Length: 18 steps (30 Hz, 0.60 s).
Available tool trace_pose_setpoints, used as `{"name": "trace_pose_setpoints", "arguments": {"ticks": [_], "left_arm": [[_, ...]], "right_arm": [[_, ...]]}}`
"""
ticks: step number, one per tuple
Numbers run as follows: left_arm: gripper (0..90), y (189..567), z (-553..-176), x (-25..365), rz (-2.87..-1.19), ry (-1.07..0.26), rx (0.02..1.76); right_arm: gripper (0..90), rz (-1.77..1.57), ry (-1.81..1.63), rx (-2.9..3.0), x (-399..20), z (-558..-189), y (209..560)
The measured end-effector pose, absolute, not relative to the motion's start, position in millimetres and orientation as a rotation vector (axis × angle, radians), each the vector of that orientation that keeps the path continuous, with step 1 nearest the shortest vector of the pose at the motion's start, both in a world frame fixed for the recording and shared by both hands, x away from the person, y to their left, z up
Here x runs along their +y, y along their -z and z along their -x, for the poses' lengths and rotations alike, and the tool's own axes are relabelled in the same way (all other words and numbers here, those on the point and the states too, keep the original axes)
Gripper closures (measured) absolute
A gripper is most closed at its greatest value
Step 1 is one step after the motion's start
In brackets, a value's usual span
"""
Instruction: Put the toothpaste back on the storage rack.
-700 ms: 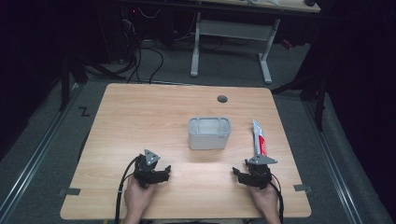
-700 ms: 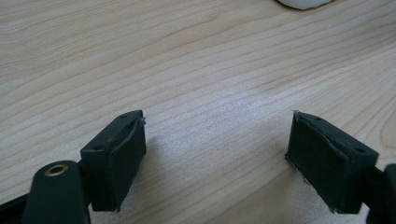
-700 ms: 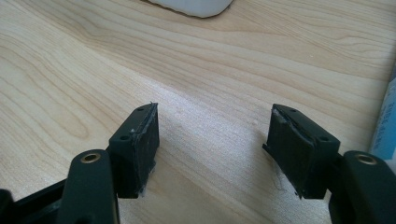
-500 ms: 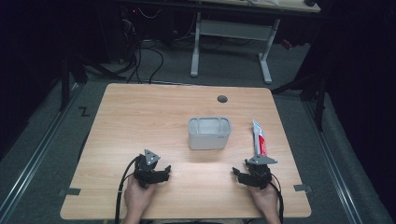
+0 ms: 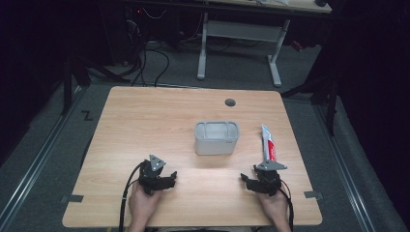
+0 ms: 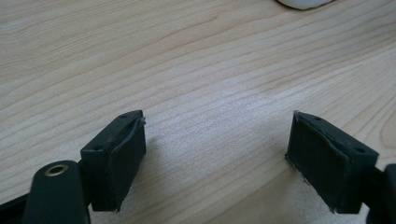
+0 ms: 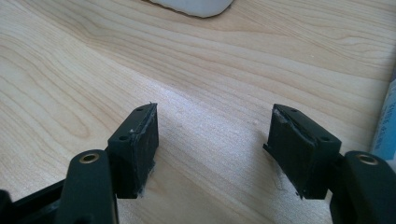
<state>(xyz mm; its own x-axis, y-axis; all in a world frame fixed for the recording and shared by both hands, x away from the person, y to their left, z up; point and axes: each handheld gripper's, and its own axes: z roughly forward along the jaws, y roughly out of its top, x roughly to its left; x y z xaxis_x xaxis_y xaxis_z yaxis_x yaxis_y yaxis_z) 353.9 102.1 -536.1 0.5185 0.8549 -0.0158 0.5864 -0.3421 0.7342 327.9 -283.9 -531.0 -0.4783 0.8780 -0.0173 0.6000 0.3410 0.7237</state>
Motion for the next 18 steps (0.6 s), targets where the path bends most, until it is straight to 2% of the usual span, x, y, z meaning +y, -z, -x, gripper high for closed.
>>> {"name": "trace_pose_setpoints", "arguments": {"ticks": [13, 18], "left_arm": [[19.8, 536.1, -354.0, 102.0, -2.061, -0.492, 1.17], [19.8, 536.1, -354.0, 102.1, -2.061, -0.493, 1.17]], "right_arm": [[33.0, -1.297, -0.933, 2.207, -284.1, -328.2, 531.0], [30.0, -1.286, -0.935, 2.221, -283.5, -328.5, 531.2]]}}
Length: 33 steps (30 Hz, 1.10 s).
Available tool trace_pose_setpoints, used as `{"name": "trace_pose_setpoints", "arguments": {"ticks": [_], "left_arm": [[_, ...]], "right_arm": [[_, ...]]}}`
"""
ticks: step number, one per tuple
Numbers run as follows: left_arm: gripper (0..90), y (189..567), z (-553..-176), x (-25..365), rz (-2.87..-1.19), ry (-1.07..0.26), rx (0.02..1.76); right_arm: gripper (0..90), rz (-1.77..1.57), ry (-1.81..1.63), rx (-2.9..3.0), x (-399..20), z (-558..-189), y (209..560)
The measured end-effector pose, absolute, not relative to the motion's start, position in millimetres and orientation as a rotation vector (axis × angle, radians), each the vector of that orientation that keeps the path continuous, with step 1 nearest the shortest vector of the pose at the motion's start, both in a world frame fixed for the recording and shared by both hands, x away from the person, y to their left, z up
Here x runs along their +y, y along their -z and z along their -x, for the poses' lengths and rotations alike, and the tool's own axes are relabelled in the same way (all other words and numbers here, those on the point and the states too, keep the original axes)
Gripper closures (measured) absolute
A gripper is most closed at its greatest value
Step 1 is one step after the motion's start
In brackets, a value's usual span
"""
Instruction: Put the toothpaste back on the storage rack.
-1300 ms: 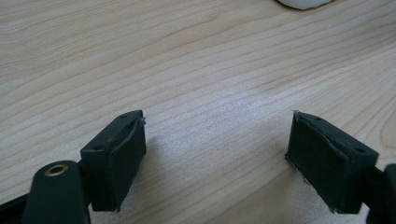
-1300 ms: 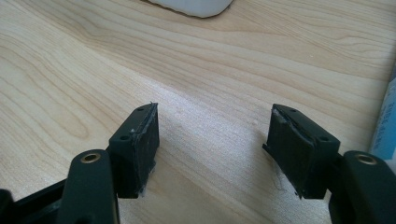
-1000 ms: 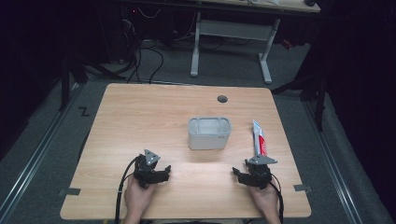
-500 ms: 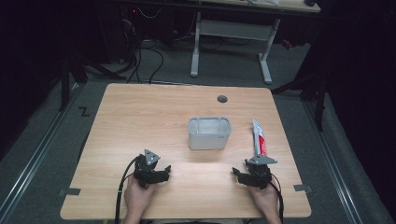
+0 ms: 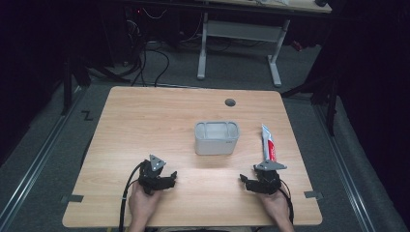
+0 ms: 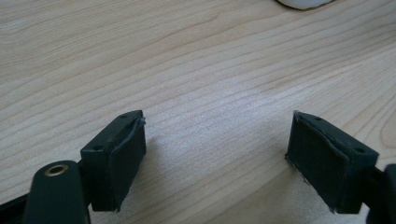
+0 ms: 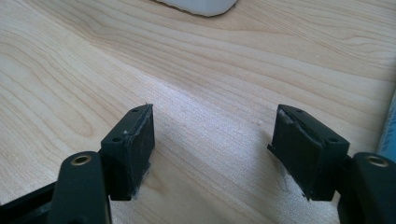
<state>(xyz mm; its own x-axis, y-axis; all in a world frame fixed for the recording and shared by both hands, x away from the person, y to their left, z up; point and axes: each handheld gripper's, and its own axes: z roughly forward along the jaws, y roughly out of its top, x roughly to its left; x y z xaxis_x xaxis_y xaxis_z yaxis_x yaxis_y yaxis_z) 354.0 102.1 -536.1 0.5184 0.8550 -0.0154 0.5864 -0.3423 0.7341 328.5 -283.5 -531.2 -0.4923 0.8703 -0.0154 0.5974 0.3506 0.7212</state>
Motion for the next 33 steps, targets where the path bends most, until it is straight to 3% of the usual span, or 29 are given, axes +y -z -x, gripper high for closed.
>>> {"name": "trace_pose_setpoints", "arguments": {"ticks": [10, 33], "left_arm": [[19.8, 536.1, -353.9, 102.0, -2.061, -0.492, 1.171], [19.8, 536.0, -353.9, 102.1, -2.061, -0.491, 1.171]], "right_arm": [[41.7, -1.313, -0.933, 2.181, -284.4, -326.1, 530.7], [47.5, -1.315, -1.007, 2.143, -295.1, -308.1, 522.6]]}}
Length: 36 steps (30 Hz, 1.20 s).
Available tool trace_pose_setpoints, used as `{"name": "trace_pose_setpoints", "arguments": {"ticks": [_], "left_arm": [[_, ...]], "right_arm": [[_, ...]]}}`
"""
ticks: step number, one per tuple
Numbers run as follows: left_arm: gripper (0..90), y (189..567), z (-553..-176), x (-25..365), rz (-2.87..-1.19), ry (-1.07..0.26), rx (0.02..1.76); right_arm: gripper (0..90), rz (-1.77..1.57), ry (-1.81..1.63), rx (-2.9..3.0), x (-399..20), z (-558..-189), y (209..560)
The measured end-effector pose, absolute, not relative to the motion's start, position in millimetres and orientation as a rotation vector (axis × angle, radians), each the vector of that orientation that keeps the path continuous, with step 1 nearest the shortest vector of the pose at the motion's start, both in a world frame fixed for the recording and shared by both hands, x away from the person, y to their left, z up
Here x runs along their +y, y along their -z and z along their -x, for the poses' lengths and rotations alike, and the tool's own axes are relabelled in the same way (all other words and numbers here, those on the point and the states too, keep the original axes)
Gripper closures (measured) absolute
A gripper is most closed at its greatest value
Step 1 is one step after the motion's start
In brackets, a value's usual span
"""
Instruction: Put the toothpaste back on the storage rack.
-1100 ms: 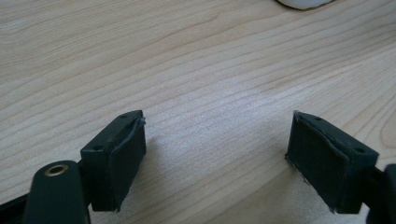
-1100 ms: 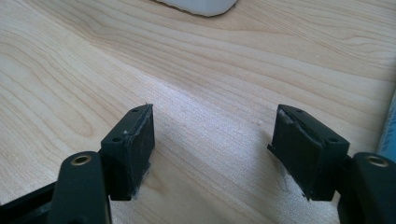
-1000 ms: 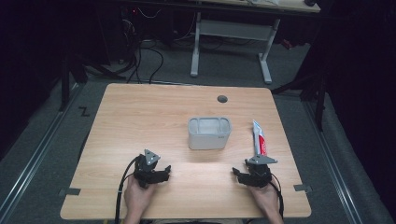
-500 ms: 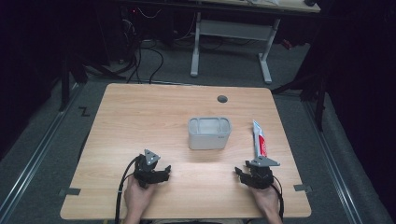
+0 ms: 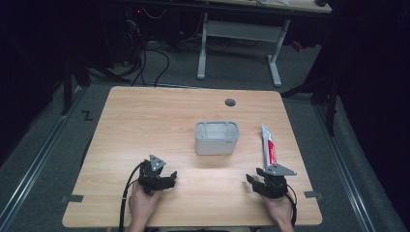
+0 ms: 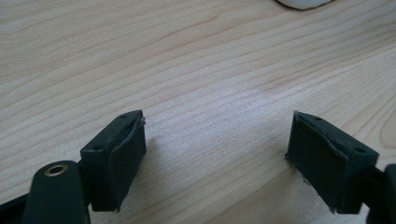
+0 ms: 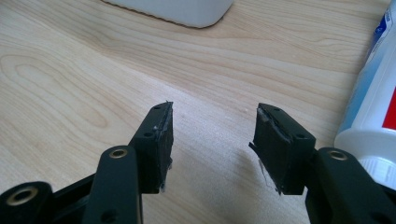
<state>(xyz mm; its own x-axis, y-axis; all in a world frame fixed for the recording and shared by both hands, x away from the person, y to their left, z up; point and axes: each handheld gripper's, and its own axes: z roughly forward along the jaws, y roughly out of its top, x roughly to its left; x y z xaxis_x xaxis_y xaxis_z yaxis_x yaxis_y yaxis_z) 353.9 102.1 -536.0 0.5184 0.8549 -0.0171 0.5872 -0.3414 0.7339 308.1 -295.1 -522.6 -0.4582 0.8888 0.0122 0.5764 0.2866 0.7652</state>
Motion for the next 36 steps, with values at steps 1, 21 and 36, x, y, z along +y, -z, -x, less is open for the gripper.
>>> {"name": "trace_pose_setpoints", "arguments": {"ticks": [1, 21, 36], "left_arm": [[19.8, 536.1, -353.9, 102.0, -2.06, -0.491, 1.171], [19.8, 536.1, -354.1, 102.1, -2.06, -0.49, 1.17], [19.8, 536.0, -354.1, 102.2, -2.061, -0.49, 1.17]], "right_arm": [[47.8, -1.31, -1.01, 2.144, -295.6, -307.3, 522.4], [53.9, -1.262, -1.039, 2.083, -306.3, -295.1, 504.8], [60.3, -1.266, -1.164, 1.967, -329.7, -293.3, 484.0]]}}
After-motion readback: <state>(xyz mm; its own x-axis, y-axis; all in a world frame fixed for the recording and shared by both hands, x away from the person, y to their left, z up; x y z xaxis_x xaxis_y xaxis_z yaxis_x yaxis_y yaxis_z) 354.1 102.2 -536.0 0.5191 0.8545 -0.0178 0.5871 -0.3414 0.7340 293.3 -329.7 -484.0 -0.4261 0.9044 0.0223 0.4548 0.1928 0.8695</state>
